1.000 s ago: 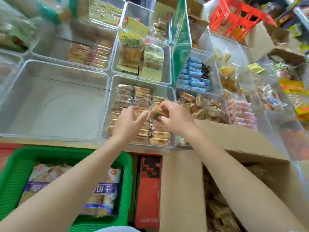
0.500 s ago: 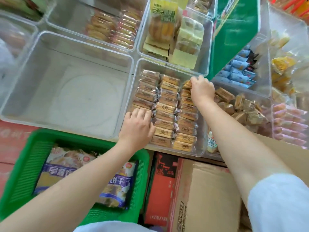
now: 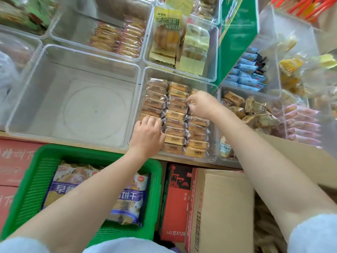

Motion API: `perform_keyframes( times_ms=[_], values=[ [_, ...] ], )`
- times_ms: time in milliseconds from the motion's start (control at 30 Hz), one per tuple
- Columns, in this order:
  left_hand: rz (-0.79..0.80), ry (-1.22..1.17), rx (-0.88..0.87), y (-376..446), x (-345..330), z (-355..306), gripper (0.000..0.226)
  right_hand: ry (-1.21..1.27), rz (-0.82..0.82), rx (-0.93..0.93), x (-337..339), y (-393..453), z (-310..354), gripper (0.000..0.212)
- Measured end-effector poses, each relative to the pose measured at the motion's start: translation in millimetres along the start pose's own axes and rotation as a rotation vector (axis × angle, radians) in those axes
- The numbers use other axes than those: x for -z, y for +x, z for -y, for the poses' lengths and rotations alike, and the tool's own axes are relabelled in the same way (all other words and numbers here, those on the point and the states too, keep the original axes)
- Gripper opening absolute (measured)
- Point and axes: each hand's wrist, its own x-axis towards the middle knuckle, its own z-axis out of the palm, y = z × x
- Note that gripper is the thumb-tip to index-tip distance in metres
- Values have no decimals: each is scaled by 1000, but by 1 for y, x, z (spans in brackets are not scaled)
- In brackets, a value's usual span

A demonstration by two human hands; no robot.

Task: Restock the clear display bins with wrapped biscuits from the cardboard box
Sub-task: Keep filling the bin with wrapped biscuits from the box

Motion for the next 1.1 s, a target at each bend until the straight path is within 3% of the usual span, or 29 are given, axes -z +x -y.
perform_keyframes(
  times_ms=[100,200,267,333,400,500,600,667,733,833,933,1000,1100],
  values=[
    [-12,-53,8,-4,4,-3,45,305,-231,68,18,-73,1,27],
    [-63,-367,-36,-34,26,-53,42,548,-477,95,21,-168,-18,20],
    [1,-612,-86,-69,45,-104,36,612,-680,37,12,-225,-38,19],
    [85,-849,-91,-106,64,-156,54,644,-837,-95,-6,-266,-61,18],
    [172,-979,-89,-136,69,-199,87,698,-888,-223,-27,-295,-83,19],
    [250,-863,-158,-159,59,-235,107,638,-707,-342,-60,-321,-112,19],
    [312,-887,-86,-162,54,-240,103,424,-193,-407,-94,-329,-142,23],
    [302,-900,-69,-163,52,-239,98,216,189,-485,-123,-330,-156,47],
    [283,-900,-62,-165,52,-242,95,50,410,-543,-153,-333,-160,68],
    [237,-912,-66,-167,49,-245,94,-10,398,-563,-179,-333,-158,81],
    [221,-906,-45,-167,48,-247,92,86,226,-519,-176,-335,-163,70],
    [218,-883,-43,-166,48,-247,92,419,49,-518,-160,-341,-166,60],
    [253,-865,-51,-164,54,-245,93,1167,-185,-465,-121,-350,-154,37]
  ],
)
